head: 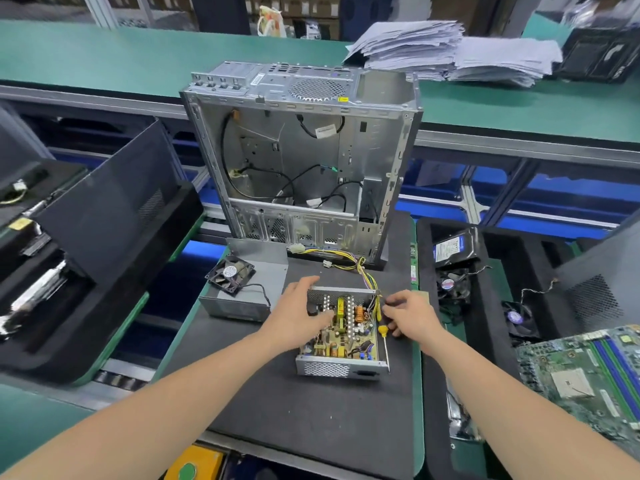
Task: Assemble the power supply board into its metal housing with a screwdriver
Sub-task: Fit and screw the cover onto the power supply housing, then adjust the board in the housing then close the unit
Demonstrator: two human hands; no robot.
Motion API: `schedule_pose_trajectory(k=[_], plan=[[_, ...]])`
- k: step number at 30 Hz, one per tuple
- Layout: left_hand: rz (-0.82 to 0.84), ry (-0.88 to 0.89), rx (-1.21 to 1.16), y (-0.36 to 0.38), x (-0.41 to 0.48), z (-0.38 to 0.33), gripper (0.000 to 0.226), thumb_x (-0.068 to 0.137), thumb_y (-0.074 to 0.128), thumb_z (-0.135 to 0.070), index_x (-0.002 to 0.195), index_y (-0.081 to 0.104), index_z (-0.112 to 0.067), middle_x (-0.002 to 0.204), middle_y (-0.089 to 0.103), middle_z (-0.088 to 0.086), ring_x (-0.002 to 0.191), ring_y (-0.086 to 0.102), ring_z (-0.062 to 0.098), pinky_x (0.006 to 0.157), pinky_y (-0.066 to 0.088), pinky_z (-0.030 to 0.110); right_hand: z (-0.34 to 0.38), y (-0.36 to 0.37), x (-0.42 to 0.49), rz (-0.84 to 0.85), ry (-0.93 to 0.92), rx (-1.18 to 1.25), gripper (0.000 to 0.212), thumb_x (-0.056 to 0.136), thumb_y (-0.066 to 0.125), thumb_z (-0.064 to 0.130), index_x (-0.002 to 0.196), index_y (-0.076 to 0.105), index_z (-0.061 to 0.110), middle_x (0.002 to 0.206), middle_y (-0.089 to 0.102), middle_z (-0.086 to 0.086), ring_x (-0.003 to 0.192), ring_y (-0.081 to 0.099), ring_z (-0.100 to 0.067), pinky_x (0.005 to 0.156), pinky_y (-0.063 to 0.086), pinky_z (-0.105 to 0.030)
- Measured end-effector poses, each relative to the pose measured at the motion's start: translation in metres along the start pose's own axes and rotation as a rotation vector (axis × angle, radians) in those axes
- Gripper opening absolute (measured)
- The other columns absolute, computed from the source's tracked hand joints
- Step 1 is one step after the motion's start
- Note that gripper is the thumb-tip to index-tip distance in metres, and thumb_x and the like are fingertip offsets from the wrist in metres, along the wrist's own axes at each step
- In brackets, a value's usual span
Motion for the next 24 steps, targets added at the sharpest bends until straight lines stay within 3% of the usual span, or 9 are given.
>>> schedule_pose_trajectory(k=[2,4,6,10,13,16,18,24], plan=[[-0.114,0.002,-0.018,-0.018,0.001,-0.003,0.06,0.096,0.067,-0.036,0.15,0.044,-0.024,0.145,0.053,-0.001,0.13,0.053,0.014,0.105,0.044,0.031,0.008,-0.008,0.0,-0.077,-0.047,-0.044,0.01,0.095,0.07,0.018,0.104,0.067,0.02,0.087,0.073,-0.002,0.07,0.068,-0.02,0.066,0.061,-0.038],[-0.27,-0.019,-0.077,-0.044,0.003,-0.004,0.036,0.096,0.065,-0.028,0.132,0.061,-0.025,0.126,0.067,-0.005,0.109,0.065,0.006,0.095,0.049,0.026,0.026,-0.018,-0.004,-0.18,-0.153,-0.09,0.009,0.094,0.069,0.019,0.098,0.068,0.027,0.083,0.07,0.005,0.084,0.068,-0.019,0.068,0.051,-0.024],[-0.406,-0.068,-0.093,-0.075,0.006,0.003,0.018,0.094,0.064,-0.022,0.11,0.069,-0.03,0.101,0.071,-0.012,0.092,0.065,-0.002,0.089,0.051,0.024,0.054,-0.023,-0.011,-0.254,-0.287,-0.101,0.012,0.093,0.067,0.018,0.099,0.069,0.028,0.081,0.068,0.009,0.084,0.065,-0.01,0.067,0.04,-0.013],[-0.501,-0.258,-0.062,-0.127,0.012,0.038,0.021,0.09,0.06,-0.02,0.102,0.072,-0.032,0.091,0.07,-0.014,0.086,0.064,0.003,0.069,0.043,0.018,0.12,-0.003,-0.033,-0.217,-0.533,-0.089,0.014,0.094,0.064,0.018,0.098,0.07,0.03,0.081,0.068,0.012,0.078,0.061,0.0,0.067,0.043,-0.015],[-0.496,-0.341,-0.069,-0.145,0.017,0.075,0.023,0.088,0.062,-0.016,0.105,0.075,-0.023,0.092,0.072,-0.007,0.09,0.065,0.01,0.075,0.041,0.019,0.164,0.038,-0.047,-0.042,-0.619,-0.16,0.014,0.093,0.063,0.02,0.096,0.071,0.031,0.087,0.071,0.015,0.081,0.063,0.001,0.068,0.045,-0.01],[-0.418,-0.378,-0.049,-0.152,0.028,0.107,0.022,0.087,0.066,-0.015,0.107,0.074,-0.02,0.095,0.071,-0.005,0.098,0.066,0.014,0.085,0.042,0.021,0.193,0.091,-0.053,0.122,-0.623,-0.292,0.013,0.091,0.065,0.023,0.096,0.075,0.029,0.09,0.074,0.011,0.085,0.066,-0.006,0.075,0.048,-0.021],[-0.377,-0.371,-0.038,-0.154,0.037,0.123,0.023,0.088,0.068,-0.017,0.11,0.073,-0.018,0.101,0.073,-0.004,0.104,0.066,0.016,0.088,0.043,0.022,0.203,0.125,-0.052,0.194,-0.59,-0.337,0.013,0.092,0.065,0.021,0.099,0.075,0.025,0.092,0.074,0.008,0.09,0.065,-0.012,0.075,0.047,-0.021],[-0.233,-0.331,0.037,-0.15,0.061,0.15,0.043,0.085,0.077,-0.038,0.118,0.065,-0.014,0.11,0.068,0.001,0.102,0.063,0.019,0.079,0.043,0.027,0.208,0.188,-0.037,0.256,-0.396,-0.476,0.018,0.094,0.062,0.019,0.11,0.07,0.018,0.103,0.073,-0.001,0.093,0.064,-0.02,0.071,0.046,-0.027]])
Point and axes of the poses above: each hand's wrist, its own x-axis towards the middle knuckle, its own y-axis out of the palm, z = x × y, the point moved 2 cm from there along x, towards the middle knuckle
